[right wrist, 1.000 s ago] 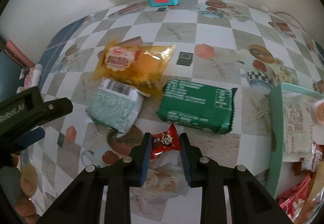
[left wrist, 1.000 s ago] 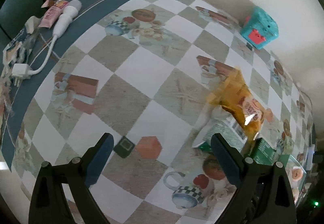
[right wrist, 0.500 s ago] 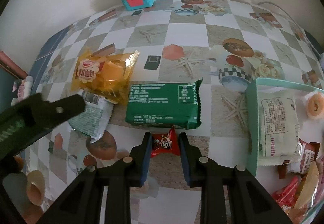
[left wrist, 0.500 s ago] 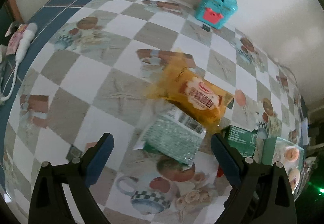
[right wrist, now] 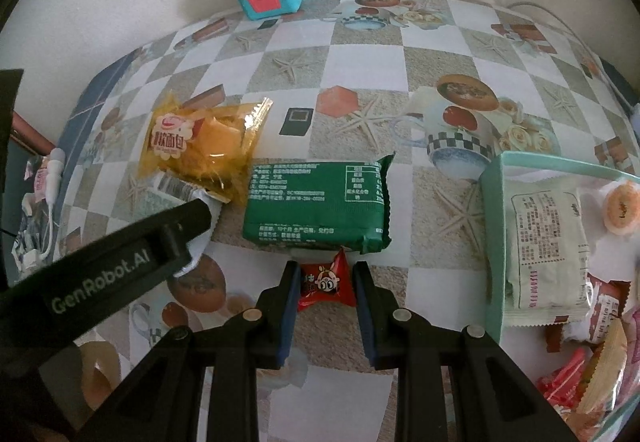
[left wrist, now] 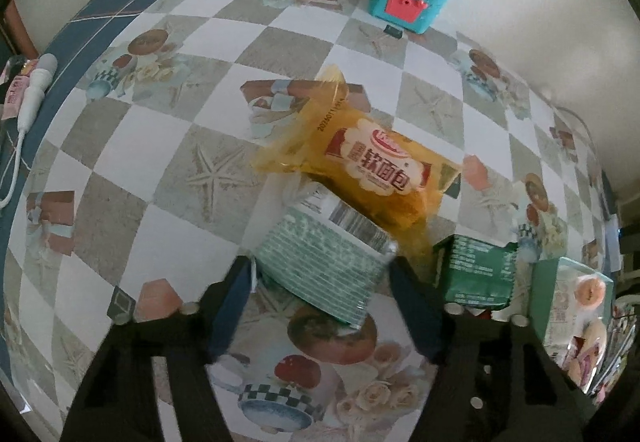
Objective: Organize snacks
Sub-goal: 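Grasp the red candy with the right gripper while the left grasps the mint-green pack, then carry the red candy and mint-green pack over the clear tray with both grippers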
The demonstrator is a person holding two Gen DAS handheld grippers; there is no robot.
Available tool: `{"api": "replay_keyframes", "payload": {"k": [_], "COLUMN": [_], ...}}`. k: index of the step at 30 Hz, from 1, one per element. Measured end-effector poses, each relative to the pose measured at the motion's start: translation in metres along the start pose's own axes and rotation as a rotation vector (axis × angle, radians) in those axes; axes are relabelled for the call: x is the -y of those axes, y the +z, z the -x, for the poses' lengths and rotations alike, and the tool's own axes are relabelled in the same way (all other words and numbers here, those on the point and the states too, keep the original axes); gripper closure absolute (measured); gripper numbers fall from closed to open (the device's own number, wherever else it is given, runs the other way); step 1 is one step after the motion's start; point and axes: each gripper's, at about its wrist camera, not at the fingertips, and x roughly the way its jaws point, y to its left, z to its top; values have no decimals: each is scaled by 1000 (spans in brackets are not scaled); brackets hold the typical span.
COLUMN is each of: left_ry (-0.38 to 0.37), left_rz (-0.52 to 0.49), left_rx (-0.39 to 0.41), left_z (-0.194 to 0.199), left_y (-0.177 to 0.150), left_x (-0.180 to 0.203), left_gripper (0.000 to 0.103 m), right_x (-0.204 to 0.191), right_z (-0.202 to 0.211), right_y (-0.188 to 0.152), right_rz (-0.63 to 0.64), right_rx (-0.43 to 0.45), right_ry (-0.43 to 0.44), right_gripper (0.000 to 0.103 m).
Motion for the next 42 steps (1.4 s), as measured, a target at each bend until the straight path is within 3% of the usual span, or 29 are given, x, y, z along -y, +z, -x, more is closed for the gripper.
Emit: {"api": "replay_keyframes", "payload": {"k": [4, 13, 27, 36, 42], "left_ry": [23, 45, 70, 32, -49], "left_rz": [-18, -20, -14, -86, -148], "left_rx": [5, 26, 129, 191, 195], "left_z": [3, 27, 90, 122, 132], "left_y": [-1, -8, -34, -46, -56], "left_x": [4, 5, 13, 45, 77], "left_gripper": [39, 39, 39, 39, 39], "right_x": [1, 5, 43, 75, 100], "right_z": [3, 31, 86, 124, 143], "right_y": [-1, -5, -26, -45, -53], "right_rz": [2, 16, -66, -167, -234], "right_rx": [-1, 34, 74, 116, 148], "right_ry": [1, 9, -7, -29, -41], "right_gripper": [78, 80, 80, 80, 80]}}
